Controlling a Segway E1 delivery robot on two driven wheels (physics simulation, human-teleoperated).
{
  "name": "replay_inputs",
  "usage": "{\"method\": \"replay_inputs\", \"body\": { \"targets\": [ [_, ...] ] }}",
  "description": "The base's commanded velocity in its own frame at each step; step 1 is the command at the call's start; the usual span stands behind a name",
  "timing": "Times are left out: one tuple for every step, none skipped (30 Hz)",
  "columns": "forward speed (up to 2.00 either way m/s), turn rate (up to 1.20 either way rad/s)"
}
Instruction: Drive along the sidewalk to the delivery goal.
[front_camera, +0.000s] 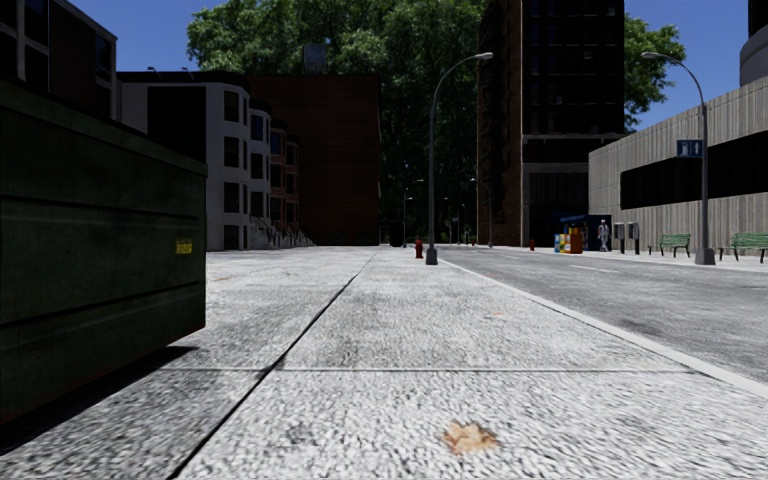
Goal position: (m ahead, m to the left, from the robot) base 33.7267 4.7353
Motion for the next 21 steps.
{"method": "replay_inputs", "body": {
  "targets": [
    [2.00,0.00],
    [2.00,0.00],
    [2.00,0.00],
    [2.00,0.00],
    [2.00,0.00],
    [2.00,0.00],
    [2.00,0.00],
    [2.00,0.00],
    [2.00,0.00],
    [2.00,0.00],
    [2.00,0.00],
    [2.00,0.00],
    [2.00,0.00],
    [2.00,0.00],
    [2.00,0.00],
    [2.00,0.00],
    [2.00,0.00],
    [2.00,0.00],
    [2.00,0.00],
    [2.00,0.00],
    [2.00,0.00]
  ]
}}
